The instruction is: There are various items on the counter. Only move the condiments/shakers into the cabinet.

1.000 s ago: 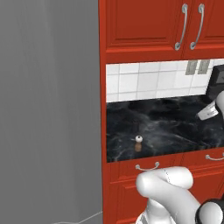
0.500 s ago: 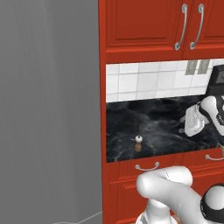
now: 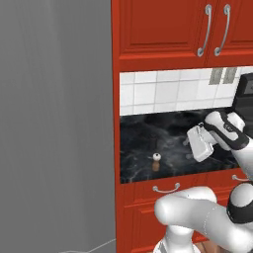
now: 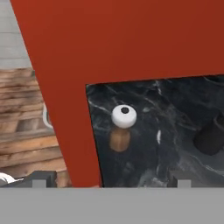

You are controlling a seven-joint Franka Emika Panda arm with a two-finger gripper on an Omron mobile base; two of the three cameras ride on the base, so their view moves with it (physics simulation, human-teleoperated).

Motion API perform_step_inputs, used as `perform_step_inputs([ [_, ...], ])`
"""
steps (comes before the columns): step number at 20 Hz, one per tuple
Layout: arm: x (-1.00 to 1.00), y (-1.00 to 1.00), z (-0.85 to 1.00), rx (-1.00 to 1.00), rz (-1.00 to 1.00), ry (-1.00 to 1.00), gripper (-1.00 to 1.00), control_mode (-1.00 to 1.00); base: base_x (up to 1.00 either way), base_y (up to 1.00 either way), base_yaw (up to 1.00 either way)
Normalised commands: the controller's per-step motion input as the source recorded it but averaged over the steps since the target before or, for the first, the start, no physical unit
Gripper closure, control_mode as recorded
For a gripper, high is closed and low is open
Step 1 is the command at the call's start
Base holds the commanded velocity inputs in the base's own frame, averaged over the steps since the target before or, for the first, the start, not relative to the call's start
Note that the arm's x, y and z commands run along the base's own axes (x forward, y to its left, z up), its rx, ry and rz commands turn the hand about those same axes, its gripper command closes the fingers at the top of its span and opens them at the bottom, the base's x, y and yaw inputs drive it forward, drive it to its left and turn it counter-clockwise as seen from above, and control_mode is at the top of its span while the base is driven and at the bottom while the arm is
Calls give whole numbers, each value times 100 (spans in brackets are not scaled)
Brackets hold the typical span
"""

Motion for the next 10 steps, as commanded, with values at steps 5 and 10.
perform_step_inputs([
  [5, 39, 35, -48, 0, 12, 4, -100, -100, 0, 0, 0],
  [10, 26, 25, -35, 0, 7, 8, -100, -100, 0, 0, 0],
])
